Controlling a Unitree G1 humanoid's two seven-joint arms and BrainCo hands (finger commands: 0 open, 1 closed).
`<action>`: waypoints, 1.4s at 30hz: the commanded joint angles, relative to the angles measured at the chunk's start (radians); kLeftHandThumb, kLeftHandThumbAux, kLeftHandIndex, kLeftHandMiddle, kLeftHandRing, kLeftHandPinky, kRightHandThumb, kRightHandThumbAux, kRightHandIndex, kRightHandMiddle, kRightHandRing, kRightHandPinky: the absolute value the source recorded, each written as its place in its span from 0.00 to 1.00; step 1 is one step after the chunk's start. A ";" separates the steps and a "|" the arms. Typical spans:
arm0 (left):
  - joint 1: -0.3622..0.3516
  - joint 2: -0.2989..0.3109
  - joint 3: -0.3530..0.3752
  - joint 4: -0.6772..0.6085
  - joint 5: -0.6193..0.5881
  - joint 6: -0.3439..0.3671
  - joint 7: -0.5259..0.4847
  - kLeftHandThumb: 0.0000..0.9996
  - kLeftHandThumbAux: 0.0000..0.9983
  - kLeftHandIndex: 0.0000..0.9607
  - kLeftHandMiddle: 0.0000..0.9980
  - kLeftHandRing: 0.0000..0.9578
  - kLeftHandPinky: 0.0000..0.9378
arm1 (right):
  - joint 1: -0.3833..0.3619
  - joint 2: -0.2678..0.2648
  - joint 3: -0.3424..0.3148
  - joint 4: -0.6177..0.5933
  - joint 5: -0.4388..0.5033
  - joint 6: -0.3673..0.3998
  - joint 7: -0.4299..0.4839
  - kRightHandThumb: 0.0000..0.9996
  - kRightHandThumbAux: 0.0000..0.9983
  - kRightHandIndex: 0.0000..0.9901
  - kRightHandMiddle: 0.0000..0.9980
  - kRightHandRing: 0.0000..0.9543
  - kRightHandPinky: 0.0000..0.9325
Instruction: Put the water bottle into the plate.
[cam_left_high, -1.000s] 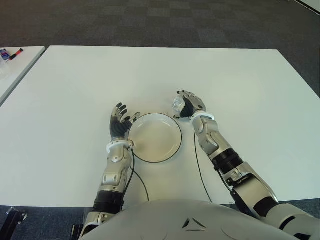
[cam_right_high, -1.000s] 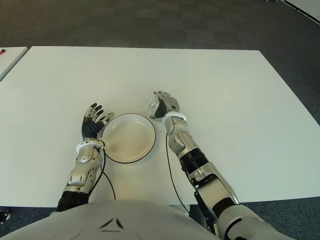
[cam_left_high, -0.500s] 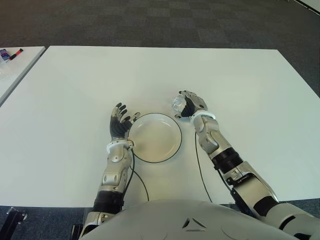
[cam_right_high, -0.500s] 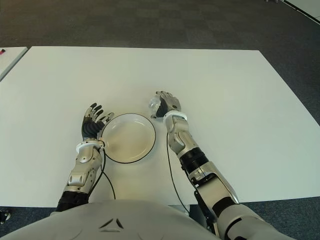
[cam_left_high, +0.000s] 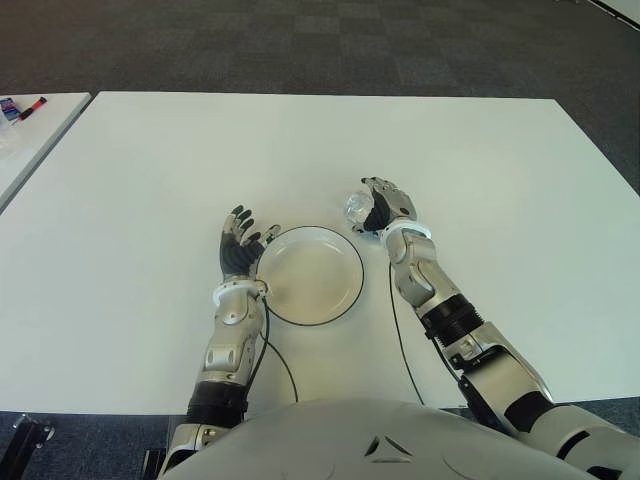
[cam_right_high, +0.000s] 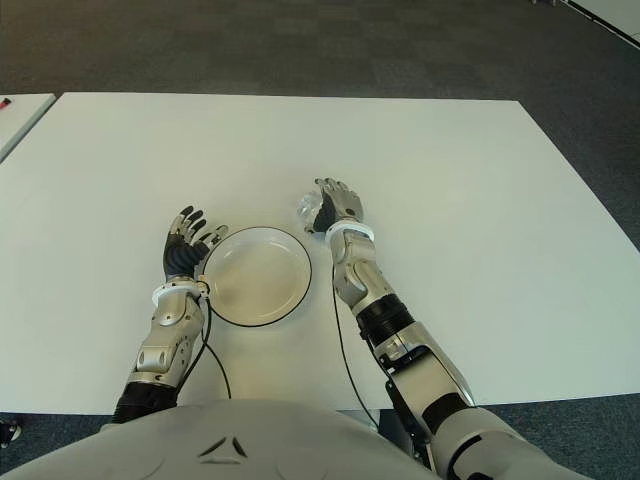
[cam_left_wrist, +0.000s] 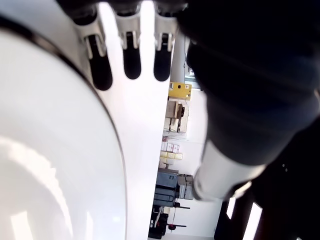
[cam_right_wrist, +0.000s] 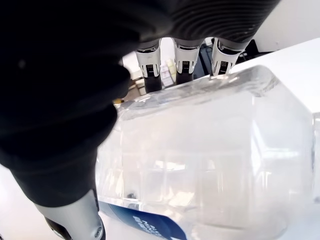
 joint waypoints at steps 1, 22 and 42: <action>-0.004 -0.066 0.004 0.017 -0.002 0.019 -0.003 0.06 0.91 0.15 0.17 0.16 0.20 | 0.007 0.007 -0.011 -0.008 0.004 0.016 -0.006 0.91 0.86 0.00 0.00 0.00 0.00; 0.001 -0.066 0.005 0.009 -0.005 0.025 -0.005 0.07 0.91 0.16 0.18 0.17 0.20 | 0.021 -0.012 -0.018 -0.034 -0.002 0.025 0.001 0.95 0.90 0.00 0.00 0.00 0.00; 0.000 -0.067 0.004 0.006 0.000 0.033 0.000 0.07 0.89 0.16 0.18 0.17 0.21 | 0.060 -0.025 -0.042 -0.105 0.004 0.065 0.063 1.00 0.86 0.00 0.00 0.00 0.00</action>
